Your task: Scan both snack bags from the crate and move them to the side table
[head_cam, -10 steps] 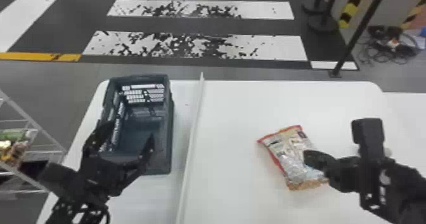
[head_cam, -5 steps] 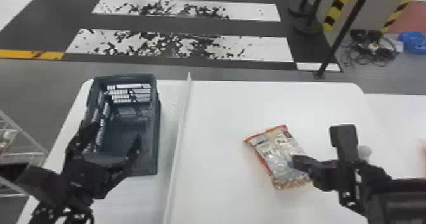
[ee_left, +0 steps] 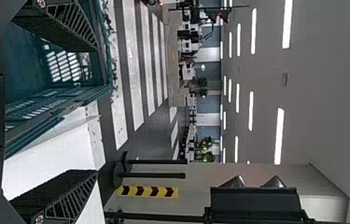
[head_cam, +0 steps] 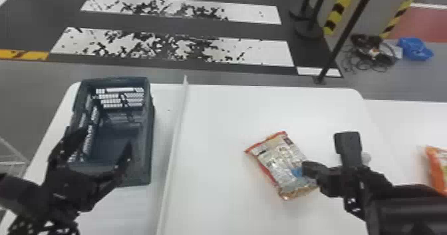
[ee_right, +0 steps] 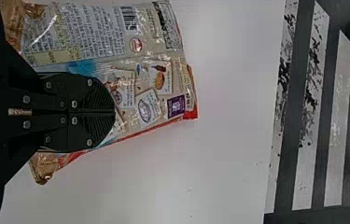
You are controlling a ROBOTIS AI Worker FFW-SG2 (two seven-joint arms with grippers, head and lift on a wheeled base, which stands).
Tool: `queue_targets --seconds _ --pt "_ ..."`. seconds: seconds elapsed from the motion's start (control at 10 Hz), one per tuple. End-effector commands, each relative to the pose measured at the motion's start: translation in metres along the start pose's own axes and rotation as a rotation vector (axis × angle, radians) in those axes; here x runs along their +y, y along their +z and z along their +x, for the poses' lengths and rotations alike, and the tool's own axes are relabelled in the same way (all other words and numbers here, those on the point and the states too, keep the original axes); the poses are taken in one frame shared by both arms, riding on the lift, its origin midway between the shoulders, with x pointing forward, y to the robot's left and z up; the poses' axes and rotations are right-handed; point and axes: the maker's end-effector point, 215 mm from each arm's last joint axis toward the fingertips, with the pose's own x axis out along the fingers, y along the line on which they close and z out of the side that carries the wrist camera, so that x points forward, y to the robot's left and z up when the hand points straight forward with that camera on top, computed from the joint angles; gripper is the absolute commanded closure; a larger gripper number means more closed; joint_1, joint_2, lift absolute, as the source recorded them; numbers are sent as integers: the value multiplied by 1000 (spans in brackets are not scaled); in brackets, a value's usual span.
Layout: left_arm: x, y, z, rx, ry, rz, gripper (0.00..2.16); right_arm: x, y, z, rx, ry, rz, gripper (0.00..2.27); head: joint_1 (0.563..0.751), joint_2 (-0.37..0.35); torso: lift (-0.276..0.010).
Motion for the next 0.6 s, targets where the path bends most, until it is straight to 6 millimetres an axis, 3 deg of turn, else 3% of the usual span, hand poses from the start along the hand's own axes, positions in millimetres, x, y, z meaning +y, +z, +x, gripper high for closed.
queue_targets --seconds 0.0,0.2,0.5 --pt "0 -1 0 1 1 -2 63 0 -12 -3 32 -4 8 2250 695 -101 -29" --pt "1 -3 0 4 2 -2 63 18 -30 -12 79 10 9 2250 695 -107 -29" --pt "0 -4 1 5 3 -5 63 60 -32 -22 97 62 13 2253 695 -66 -29"
